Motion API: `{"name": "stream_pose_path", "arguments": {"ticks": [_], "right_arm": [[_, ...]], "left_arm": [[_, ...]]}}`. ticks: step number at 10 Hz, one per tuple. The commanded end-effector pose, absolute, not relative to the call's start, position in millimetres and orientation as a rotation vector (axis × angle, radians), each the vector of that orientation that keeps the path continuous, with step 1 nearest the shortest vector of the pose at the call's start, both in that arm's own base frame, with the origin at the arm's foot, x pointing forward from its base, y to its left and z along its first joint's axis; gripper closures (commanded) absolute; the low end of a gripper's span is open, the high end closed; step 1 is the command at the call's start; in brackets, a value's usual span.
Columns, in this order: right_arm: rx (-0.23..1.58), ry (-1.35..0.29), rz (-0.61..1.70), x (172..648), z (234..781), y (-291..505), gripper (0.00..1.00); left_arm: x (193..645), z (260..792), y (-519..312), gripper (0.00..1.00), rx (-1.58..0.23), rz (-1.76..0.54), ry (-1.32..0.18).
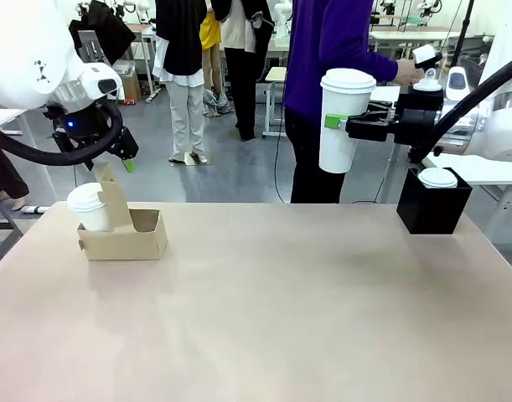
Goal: Pour a drink into a cup and package it in a carrier.
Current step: Position the Cup Carrier in the center of the table.
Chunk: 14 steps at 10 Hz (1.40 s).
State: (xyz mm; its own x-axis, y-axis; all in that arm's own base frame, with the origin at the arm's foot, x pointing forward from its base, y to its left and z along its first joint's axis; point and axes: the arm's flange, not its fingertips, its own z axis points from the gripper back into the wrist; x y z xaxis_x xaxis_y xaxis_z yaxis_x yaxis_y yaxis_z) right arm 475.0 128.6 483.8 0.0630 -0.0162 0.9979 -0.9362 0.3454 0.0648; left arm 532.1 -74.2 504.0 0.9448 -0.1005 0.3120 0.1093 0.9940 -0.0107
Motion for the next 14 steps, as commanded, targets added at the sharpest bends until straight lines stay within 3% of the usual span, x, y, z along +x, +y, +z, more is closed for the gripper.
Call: {"name": "stream_pose_path", "arguments": {"ticks": [1, 2, 3, 4, 5, 7, 8, 10, 12, 13, 14], "right_arm": [[0.987, -1.327, 0.907, 478.7, 489.9, 131.5, 0.20], [0.987, -1.327, 0.907, 478.7, 489.9, 131.5, 0.20], [0.987, -1.327, 0.907, 478.7, 489.9, 131.5, 0.20], [0.987, -1.327, 0.907, 478.7, 489.9, 131.5, 0.20], [0.987, -1.327, 0.907, 478.7, 489.9, 131.5, 0.20], [0.987, -1.327, 0.907, 478.7, 489.9, 131.5, 0.20], [0.987, -1.327, 0.907, 478.7, 489.9, 131.5, 0.20], [0.987, -1.327, 0.907, 478.7, 489.9, 131.5, 0.20], [0.987, -1.327, 0.907, 478.7, 489.9, 131.5, 0.20], [0.987, -1.327, 0.907, 478.7, 489.9, 131.5, 0.20], [0.987, -1.327, 0.907, 478.7, 489.9, 131.5, 0.20]], "left_arm": [[532.6, 506.3, -81.5, 0.00, 0.013, -0.053, -0.289], [531.2, 505.5, -81.9, 0.00, 0.020, -0.044, -0.298], [530.5, 507.1, -82.4, 0.58, 0.013, -0.039, -0.294], [529.3, 508.9, -82.0, 0.59, 0.012, -0.027, -0.296], [528.0, 509.3, -81.5, 1.00, 0.018, -0.017, -0.290], [527.0, 506.6, -79.0, 1.00, 0.027, 0.005, -0.276], [526.5, 505.9, -78.6, 0.86, 0.034, 0.012, -0.275], [525.2, 506.5, -83.5, 1.00, 0.047, 0.021, -0.273], [525.3, 505.1, -85.6, 1.00, 0.056, 0.031, -0.277], [526.5, 502.9, -87.1, 1.00, 0.005, -0.034, -0.170], [526.7, 502.1, -82.0, 1.00, 0.019, 0.002, -0.277]]}}
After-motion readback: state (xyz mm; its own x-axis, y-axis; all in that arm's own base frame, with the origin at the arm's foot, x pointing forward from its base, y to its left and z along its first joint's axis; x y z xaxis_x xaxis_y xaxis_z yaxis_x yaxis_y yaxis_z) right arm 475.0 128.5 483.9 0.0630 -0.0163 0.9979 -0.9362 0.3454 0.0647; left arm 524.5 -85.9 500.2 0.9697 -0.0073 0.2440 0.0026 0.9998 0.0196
